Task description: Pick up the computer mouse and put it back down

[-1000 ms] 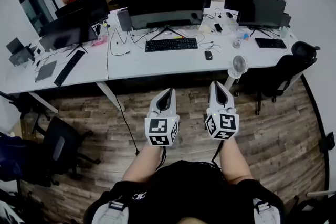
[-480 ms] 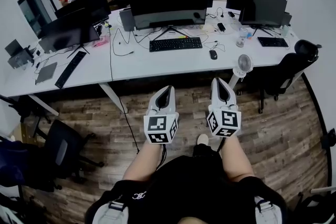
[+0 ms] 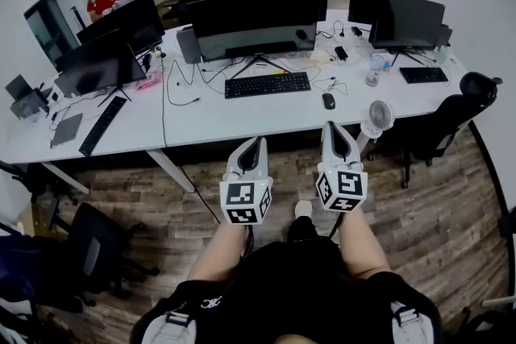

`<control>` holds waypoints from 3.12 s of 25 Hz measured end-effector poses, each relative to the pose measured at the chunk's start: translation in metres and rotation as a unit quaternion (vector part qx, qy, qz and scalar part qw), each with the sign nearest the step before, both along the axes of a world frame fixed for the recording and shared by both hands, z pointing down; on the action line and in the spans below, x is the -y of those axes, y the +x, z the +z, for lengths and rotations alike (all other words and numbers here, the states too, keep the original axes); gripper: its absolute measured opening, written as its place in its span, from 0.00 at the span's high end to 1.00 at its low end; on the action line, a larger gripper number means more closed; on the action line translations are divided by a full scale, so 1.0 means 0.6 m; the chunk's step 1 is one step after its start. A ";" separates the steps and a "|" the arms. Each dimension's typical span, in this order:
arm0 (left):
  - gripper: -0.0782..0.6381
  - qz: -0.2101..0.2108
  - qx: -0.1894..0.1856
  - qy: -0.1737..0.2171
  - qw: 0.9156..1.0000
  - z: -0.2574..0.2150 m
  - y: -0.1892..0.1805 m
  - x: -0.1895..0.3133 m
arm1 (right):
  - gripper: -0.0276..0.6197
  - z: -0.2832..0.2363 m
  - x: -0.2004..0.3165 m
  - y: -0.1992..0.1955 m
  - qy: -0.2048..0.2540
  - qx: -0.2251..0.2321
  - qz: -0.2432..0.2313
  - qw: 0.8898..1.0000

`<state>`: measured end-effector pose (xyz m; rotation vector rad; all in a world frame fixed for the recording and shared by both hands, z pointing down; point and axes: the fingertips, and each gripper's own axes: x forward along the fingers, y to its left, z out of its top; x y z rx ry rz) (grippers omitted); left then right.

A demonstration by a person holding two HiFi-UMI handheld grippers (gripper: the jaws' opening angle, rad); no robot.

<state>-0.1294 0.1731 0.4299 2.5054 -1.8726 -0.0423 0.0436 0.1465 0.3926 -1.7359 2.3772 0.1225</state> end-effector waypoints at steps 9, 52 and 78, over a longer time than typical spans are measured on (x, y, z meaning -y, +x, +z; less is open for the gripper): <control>0.82 -0.003 0.004 -0.010 1.000 0.008 0.039 0.222 | 0.95 0.019 0.222 0.037 -0.011 0.004 -0.003 1.000; 0.82 0.024 0.000 -0.103 0.994 0.083 0.085 0.730 | 0.73 0.331 0.734 0.103 -0.239 -0.095 0.007 0.966; 0.82 0.027 0.021 -0.113 0.993 0.097 0.057 0.764 | 0.54 0.642 0.709 0.163 -0.496 -0.119 0.026 0.860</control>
